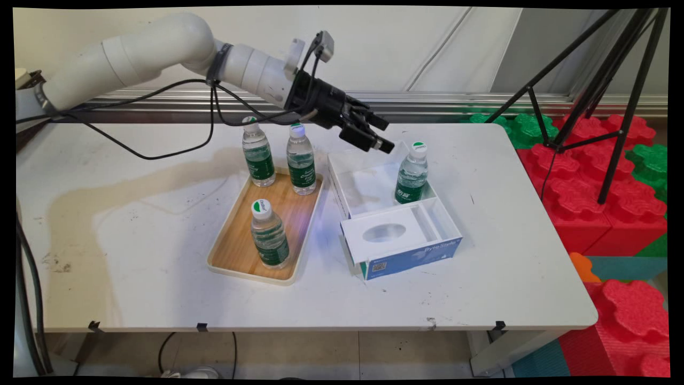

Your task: Pick up the green bottle from the white box

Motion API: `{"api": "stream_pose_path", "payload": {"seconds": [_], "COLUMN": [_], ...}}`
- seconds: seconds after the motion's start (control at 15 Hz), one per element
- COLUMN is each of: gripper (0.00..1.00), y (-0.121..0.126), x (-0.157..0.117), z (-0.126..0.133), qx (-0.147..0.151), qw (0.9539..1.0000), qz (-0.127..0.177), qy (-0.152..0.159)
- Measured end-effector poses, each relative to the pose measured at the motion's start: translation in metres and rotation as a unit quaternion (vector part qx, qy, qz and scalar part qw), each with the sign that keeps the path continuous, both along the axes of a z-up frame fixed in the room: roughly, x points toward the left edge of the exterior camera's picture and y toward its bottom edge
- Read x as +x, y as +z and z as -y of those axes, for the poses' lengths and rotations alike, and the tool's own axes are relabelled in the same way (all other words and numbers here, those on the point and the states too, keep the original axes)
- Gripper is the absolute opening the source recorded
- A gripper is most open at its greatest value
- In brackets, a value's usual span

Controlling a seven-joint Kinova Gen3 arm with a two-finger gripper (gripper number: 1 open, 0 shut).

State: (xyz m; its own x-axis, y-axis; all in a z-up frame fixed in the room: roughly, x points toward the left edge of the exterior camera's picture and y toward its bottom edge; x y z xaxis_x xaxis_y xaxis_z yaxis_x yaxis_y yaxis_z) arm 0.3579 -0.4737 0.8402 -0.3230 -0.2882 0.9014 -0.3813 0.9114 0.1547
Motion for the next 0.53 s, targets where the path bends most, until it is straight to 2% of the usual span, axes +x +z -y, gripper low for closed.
{"api": "stream_pose_path", "payload": {"seconds": [0.53], "gripper": [1.00], "y": [-0.030], "x": [-0.020], "z": [0.005], "qx": [0.014], "qw": [0.9997], "qz": [0.018], "qy": [-0.011]}}
